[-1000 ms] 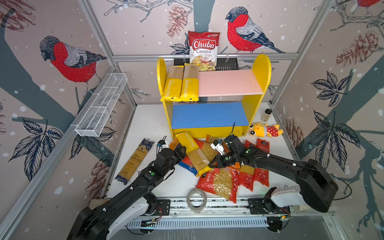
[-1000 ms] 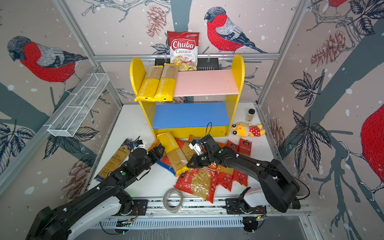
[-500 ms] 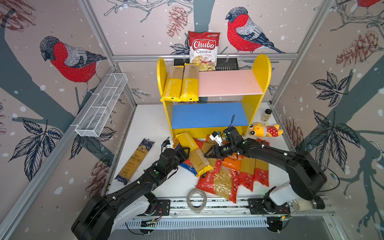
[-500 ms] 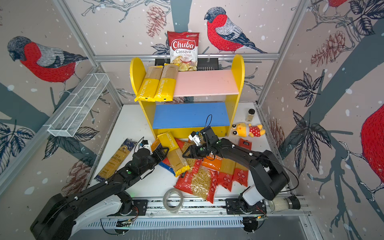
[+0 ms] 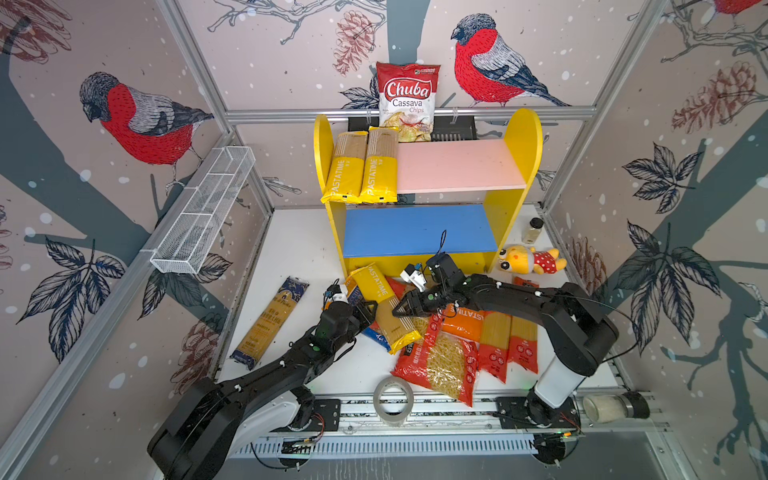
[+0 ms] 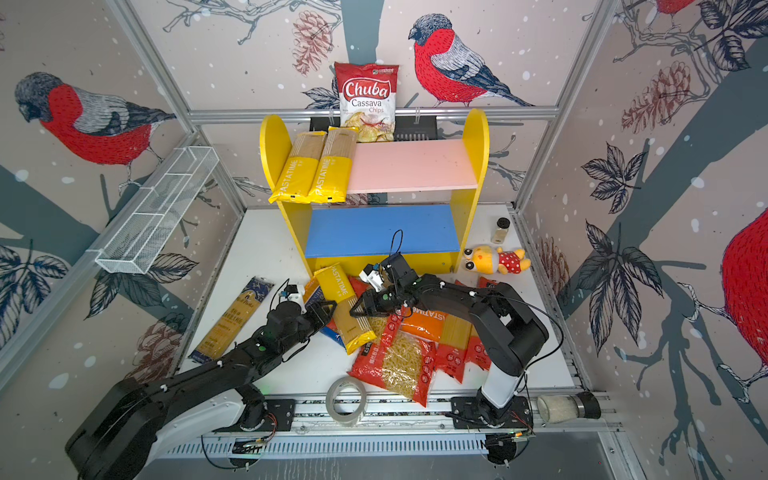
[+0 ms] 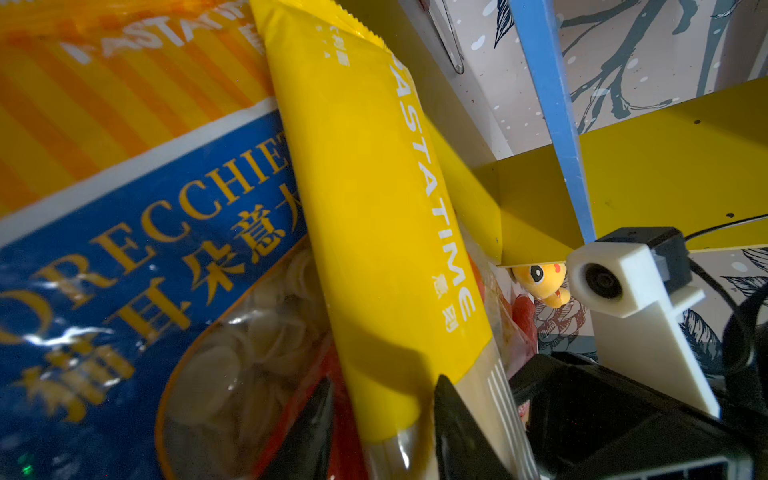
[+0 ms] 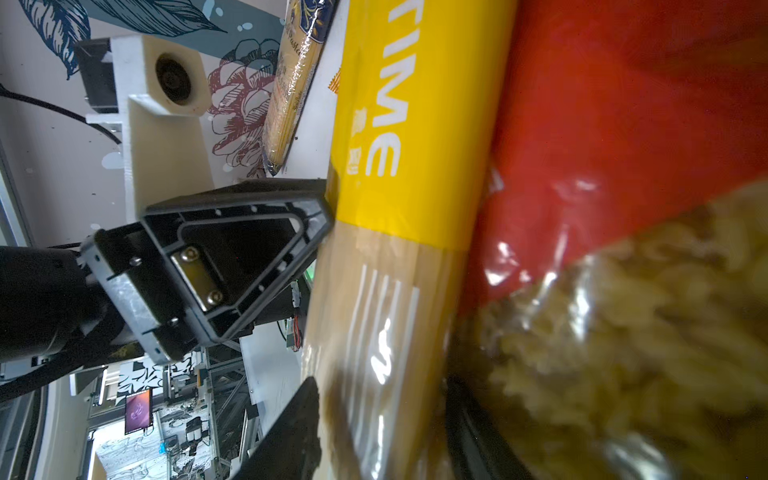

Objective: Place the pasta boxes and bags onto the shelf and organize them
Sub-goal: 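Grasp a third yellow spaghetti package with both grippers from the pile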

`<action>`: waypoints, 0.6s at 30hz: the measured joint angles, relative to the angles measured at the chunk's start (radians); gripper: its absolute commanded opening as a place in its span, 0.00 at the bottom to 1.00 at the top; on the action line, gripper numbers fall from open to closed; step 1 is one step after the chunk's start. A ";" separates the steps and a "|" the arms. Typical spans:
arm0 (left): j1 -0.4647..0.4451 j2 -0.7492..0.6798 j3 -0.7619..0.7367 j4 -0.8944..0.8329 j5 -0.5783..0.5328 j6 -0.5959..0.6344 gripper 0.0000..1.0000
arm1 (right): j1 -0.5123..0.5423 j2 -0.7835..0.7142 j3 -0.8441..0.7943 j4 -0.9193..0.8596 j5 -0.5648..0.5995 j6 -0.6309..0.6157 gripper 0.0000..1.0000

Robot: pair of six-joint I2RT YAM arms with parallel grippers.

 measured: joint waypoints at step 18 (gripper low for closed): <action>0.002 -0.090 -0.028 0.010 0.031 -0.024 0.17 | 0.047 -0.032 -0.075 0.158 0.014 0.229 0.16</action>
